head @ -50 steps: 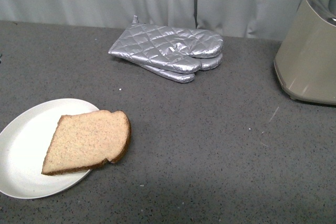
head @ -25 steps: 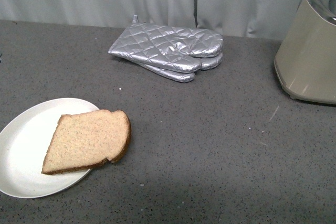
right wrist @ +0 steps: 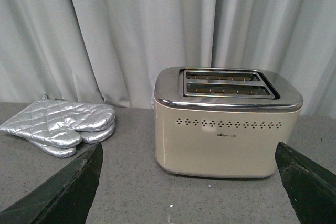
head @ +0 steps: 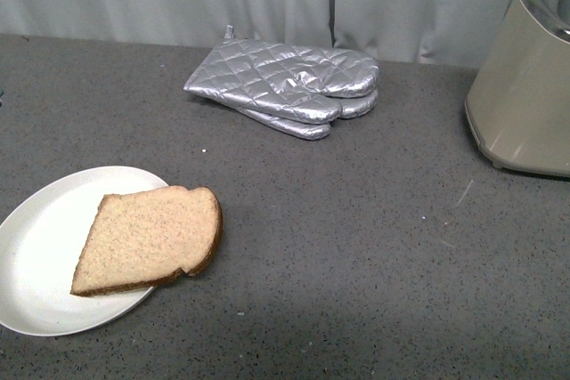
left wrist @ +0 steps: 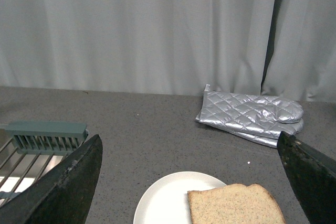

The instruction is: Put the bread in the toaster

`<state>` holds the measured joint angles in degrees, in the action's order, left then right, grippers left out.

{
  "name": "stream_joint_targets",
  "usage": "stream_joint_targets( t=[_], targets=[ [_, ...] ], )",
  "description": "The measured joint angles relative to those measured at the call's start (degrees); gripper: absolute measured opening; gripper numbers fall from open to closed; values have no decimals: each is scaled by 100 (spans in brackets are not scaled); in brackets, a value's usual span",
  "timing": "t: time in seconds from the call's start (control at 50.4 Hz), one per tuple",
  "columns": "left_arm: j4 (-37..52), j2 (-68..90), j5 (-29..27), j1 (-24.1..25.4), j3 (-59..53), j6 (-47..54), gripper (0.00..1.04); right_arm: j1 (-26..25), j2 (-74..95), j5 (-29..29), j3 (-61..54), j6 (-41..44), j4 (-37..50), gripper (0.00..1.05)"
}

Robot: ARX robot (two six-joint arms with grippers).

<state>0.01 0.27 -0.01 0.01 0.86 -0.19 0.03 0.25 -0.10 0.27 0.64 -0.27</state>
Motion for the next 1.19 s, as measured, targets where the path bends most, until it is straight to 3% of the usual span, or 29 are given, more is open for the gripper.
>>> stream_joint_targets(
  t=[1.19],
  targets=[
    [0, 0, 0, 0, 0, 0, 98, 0, 0, 0, 0, 0, 0, 95]
  ],
)
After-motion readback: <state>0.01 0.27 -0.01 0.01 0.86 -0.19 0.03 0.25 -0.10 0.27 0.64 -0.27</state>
